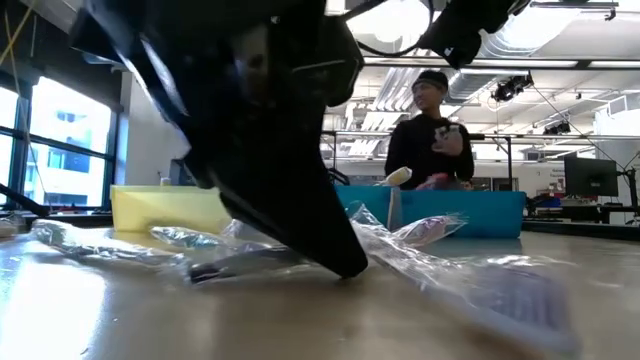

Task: Pick & Place Toothbrushes
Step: Put the purple toothbrush into the blue bin

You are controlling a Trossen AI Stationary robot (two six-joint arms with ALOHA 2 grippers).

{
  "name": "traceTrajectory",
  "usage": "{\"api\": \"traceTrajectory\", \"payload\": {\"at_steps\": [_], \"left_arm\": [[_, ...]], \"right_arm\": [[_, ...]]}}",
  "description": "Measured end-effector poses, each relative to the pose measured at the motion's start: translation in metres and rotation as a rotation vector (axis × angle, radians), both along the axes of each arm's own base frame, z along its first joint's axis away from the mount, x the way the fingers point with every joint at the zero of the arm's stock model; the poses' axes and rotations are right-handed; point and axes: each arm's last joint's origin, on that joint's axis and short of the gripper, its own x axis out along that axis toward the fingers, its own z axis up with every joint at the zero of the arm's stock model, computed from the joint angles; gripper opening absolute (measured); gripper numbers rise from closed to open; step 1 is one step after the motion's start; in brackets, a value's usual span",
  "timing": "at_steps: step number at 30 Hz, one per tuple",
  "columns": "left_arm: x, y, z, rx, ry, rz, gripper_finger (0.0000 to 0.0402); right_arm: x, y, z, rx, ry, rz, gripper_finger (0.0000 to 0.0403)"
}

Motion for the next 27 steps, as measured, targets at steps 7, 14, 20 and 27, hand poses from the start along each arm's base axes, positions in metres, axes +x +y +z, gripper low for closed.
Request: {"api": "traceTrajectory", "payload": {"at_steps": [7, 14, 20, 27], "left_arm": [[0.006, 0.012, 0.000, 0.020, -0.009, 0.015, 0.0064], [0.005, 0.011, 0.004, 0.023, -0.012, -0.033, 0.0064], [0.003, 0.010, 0.031, 0.014, -0.090, -0.100, 0.0064], [-0.003, 0.012, 0.059, 0.056, -0.162, -0.156, 0.0064]], "right_arm": [[0.000, 0.000, 0.000, 0.001, 0.004, 0.000, 0.0004], [0.000, 0.000, 0.000, 0.001, 0.004, 0.000, 0.0004], [-0.001, 0.000, -0.001, -0.001, 0.017, 0.001, 0.0004], [-0.002, 0.000, -0.003, -0.003, 0.041, 0.002, 0.0004]]}}
